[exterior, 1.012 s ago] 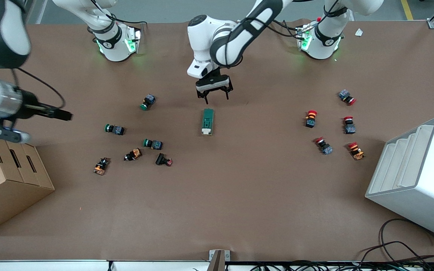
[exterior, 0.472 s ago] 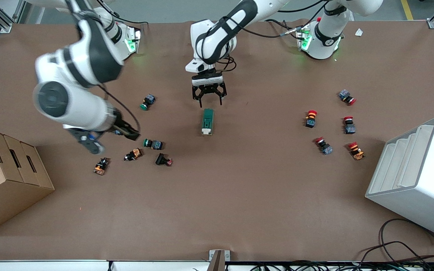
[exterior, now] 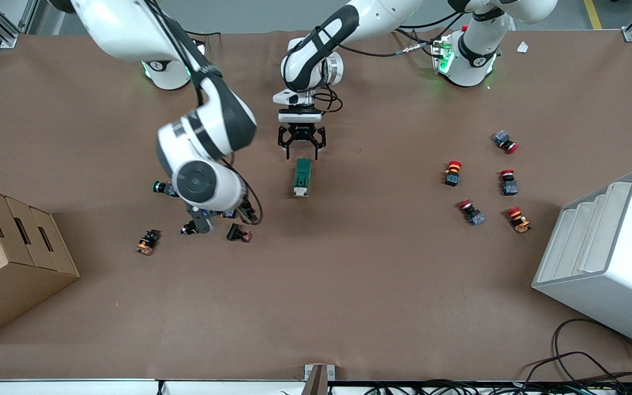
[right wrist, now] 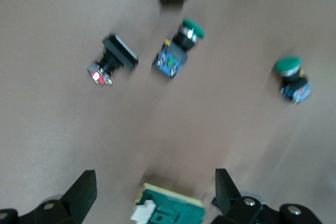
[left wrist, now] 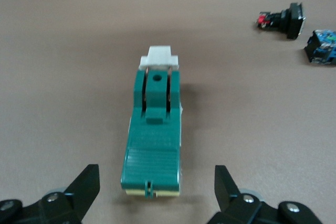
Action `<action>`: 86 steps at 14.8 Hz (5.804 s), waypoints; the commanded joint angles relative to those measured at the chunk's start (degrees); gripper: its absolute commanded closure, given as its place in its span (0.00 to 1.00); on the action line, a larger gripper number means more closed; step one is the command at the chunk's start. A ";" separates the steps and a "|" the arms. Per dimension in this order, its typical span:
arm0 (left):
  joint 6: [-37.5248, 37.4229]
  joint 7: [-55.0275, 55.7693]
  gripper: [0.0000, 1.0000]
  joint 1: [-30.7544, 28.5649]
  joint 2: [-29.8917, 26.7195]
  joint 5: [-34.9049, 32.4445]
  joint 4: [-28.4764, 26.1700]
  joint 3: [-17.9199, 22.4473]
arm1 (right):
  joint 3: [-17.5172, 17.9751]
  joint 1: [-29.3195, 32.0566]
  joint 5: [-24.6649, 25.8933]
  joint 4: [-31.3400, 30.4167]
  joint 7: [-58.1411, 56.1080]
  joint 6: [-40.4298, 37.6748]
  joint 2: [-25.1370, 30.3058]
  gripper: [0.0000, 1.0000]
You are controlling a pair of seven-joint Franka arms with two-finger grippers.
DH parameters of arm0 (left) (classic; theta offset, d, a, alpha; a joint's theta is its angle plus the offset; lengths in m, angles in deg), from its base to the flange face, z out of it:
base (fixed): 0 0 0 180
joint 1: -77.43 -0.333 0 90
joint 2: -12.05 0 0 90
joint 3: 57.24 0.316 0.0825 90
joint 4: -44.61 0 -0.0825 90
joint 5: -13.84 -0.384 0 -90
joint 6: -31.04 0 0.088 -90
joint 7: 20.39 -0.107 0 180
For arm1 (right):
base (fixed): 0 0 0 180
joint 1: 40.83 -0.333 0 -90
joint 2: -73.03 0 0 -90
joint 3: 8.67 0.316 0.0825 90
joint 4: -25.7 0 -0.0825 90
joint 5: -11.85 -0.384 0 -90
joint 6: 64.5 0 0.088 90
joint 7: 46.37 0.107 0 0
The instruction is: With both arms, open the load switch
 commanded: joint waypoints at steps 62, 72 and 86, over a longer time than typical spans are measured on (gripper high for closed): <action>-5.28 8.72 0.01 -0.65 2.92 -11.21 -1.19 -0.21 | 2.63 -6.60 -7.34 5.01 14.66 -12.06 -7.83 0.00; -1.77 -4.07 0.00 -4.59 -7.60 20.02 6.79 -3.90 | 1.66 14.57 0.65 7.48 -41.55 -20.51 5.36 0.00; -24.68 -55.77 0.00 -29.73 -21.59 71.92 28.07 -3.90 | 1.66 32.35 8.31 7.65 -97.07 -20.51 14.16 0.00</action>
